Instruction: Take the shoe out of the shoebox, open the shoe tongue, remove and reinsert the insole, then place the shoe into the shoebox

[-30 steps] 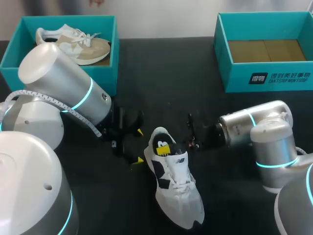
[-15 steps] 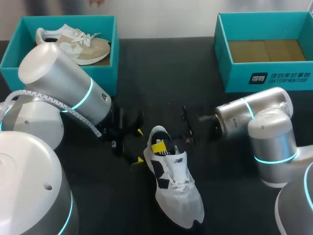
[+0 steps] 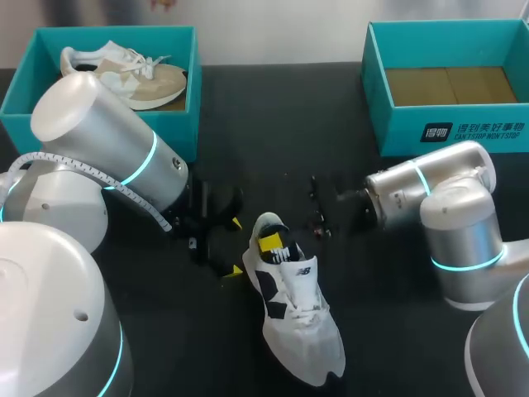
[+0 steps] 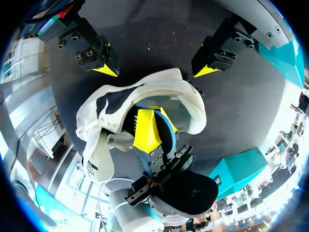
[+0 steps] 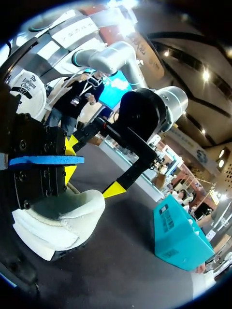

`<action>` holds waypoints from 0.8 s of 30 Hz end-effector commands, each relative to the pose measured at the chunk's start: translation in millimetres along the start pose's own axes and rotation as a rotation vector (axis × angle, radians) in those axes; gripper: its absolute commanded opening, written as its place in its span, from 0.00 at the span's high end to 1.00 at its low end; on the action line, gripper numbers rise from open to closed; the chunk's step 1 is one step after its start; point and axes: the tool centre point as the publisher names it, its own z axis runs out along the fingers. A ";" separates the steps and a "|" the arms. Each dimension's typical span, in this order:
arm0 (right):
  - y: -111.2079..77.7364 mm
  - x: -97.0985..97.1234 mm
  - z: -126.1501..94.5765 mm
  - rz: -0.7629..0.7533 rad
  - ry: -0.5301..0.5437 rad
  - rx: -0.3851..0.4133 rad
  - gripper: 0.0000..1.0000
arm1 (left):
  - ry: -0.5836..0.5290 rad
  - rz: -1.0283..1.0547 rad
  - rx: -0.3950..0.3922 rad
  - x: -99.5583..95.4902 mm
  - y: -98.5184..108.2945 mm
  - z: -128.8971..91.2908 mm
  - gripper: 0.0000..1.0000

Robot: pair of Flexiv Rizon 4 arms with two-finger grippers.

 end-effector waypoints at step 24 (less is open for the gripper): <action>0.9 23.5 6.4 0.014 -0.087 0.094 0.00 | -0.003 0.005 -0.007 -0.3 1.3 -1.5 0.00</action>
